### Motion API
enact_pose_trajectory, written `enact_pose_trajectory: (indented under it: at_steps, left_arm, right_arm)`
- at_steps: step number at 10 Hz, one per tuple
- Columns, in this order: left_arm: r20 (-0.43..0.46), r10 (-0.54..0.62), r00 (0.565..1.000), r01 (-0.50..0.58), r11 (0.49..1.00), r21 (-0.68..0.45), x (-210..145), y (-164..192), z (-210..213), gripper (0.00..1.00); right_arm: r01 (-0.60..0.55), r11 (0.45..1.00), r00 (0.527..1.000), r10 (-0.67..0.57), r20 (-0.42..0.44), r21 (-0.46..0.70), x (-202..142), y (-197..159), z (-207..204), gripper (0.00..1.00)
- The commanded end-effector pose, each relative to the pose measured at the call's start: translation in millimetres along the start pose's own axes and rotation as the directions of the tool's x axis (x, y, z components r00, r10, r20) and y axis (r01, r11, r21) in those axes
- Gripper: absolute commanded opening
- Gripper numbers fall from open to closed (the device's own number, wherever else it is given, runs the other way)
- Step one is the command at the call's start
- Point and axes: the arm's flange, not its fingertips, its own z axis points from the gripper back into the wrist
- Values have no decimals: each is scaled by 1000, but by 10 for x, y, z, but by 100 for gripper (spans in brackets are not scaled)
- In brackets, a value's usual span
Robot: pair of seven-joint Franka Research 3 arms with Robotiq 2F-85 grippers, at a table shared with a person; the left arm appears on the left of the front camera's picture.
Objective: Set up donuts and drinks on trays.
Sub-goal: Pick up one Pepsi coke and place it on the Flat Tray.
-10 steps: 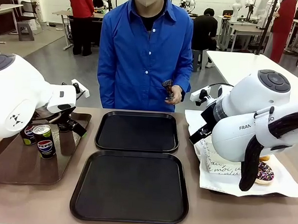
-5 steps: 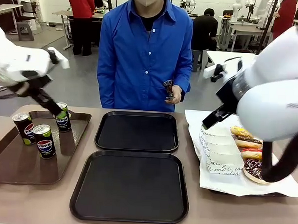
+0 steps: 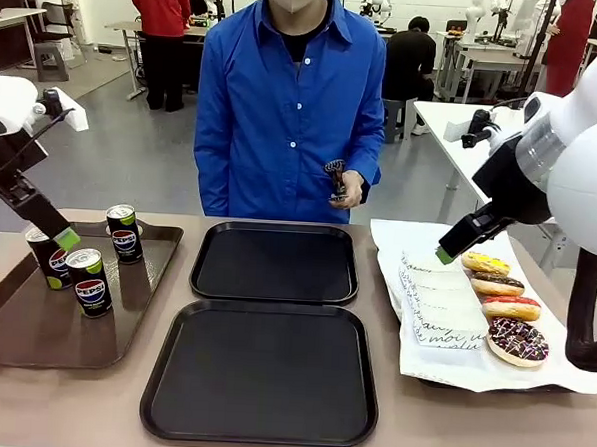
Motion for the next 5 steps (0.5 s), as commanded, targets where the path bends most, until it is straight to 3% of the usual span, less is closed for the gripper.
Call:
enact_pose_trajectory:
  at_steps: [1,2,3,4,5]
  left_arm:
    - [25,-9,1000,10,1000,-4,82,5,-81,100]
    - [0,0,1000,0,1000,0,0,0,0,100]
    - [74,214,974,-192,954,-231,-274,307,-11,100]
    - [54,353,934,-312,879,-361,-468,531,-54,100]
    - [-5,485,875,-430,770,-471,-633,725,-107,100]
  right_arm:
    - [3,1000,1000,-3,-11,4,-43,0,64,100]
    - [328,878,922,-378,84,349,-454,-395,39,100]
    - [398,771,859,-503,93,497,-824,-687,-20,100]
    - [467,663,796,-604,49,585,-1089,-894,-65,100]
    - [508,568,753,-658,-13,647,-1320,-1072,-118,100]
